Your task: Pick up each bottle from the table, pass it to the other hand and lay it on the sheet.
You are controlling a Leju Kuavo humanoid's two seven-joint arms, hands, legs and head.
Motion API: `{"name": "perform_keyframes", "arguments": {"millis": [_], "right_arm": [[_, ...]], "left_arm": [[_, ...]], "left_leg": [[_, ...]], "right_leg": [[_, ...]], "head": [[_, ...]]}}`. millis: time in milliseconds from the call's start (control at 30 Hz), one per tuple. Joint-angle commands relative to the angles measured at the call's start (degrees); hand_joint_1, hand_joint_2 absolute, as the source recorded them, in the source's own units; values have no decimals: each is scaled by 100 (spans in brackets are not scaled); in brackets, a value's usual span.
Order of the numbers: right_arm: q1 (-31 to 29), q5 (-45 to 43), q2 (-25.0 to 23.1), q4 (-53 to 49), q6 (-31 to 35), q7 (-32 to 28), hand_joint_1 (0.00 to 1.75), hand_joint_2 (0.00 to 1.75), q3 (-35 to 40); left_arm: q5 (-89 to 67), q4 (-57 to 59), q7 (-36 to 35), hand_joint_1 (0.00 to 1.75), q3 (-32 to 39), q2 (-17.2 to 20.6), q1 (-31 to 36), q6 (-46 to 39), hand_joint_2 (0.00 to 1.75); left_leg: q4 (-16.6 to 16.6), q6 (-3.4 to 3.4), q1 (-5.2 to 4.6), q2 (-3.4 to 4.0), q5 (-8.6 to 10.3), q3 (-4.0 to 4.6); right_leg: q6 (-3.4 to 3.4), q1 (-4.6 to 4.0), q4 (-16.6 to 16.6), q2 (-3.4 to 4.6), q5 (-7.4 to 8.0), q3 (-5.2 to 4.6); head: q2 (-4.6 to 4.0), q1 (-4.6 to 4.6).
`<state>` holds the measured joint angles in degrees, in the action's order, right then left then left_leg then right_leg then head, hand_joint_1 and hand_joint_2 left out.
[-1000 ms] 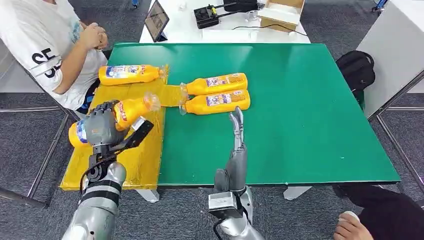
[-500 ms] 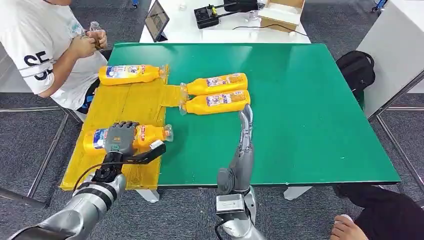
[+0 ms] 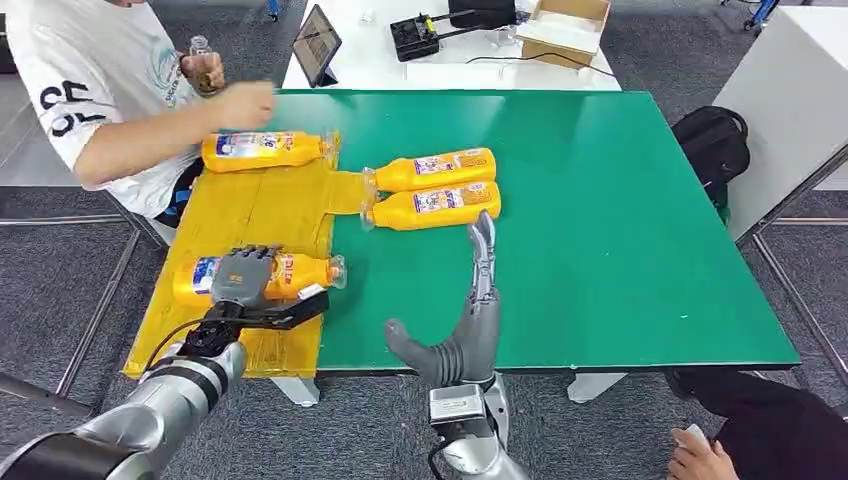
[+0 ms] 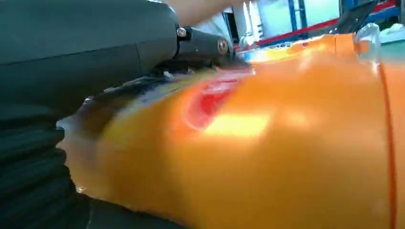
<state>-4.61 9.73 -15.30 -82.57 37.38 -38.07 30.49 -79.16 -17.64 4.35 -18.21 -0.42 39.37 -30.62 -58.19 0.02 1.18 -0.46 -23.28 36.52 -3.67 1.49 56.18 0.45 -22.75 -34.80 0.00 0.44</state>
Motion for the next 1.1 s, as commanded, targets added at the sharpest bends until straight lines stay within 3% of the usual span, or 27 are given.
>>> {"name": "perform_keyframes", "arguments": {"millis": [33, 233, 300, 500, 700, 933, 1100], "right_arm": [[-141, -29, 53, 550, -45, -193, 0, 175, 34], [-139, -31, 51, 554, -58, -193, 0, 175, 25], [-125, 5, 23, 596, -147, -193, 0, 175, -40], [-131, 42, -29, 788, -369, -193, 0, 175, -195], [-168, 10, -78, 937, -516, -193, 0, 175, -350], [-176, 54, -122, 1056, -696, -193, 0, 175, -534], [-176, 54, -122, 1056, -696, -193, 0, 175, -534]], "left_arm": [[610, 422, 356, 0, 728, -49, -63, 173, 0], [707, 411, 409, 0, 822, -64, -68, 190, 0], [1294, 362, 877, 0, 1402, -160, -84, 461, 0], [1922, 286, 1504, 0, 2068, -291, -79, 947, 0], [2275, 214, 2021, 0, 2401, -344, -46, 1478, 0], [2918, -70, 3163, 0, 2817, -398, 48, 2866, 0], [2918, -70, 3163, 0, 2817, -398, 48, 2866, 0]], "left_leg": [[10, 5, 3, 16, -7, -29], [10, 6, 3, 10, -9, -35], [8, 3, -2, 7, -4, -25], [10, 2, -1, 2, -1, -31], [9, 3, -3, -7, 1, -50], [10, 6, 1, -13, 3, -62], [7, 5, 1, -18, 4, -54]], "right_leg": [[17, -7, -13, 8, -2, 25], [18, -8, -14, 3, -6, 33], [11, 0, -7, 3, -4, 23], [12, -1, -11, -1, -2, 31], [16, 1, -9, -8, -7, 51], [24, -2, -14, -16, -7, 65], [17, -1, -10, -17, -6, 57]], "head": [[0, 0], [0, 0], [0, -2], [0, -2], [0, -2], [0, -2], [0, 0]]}}
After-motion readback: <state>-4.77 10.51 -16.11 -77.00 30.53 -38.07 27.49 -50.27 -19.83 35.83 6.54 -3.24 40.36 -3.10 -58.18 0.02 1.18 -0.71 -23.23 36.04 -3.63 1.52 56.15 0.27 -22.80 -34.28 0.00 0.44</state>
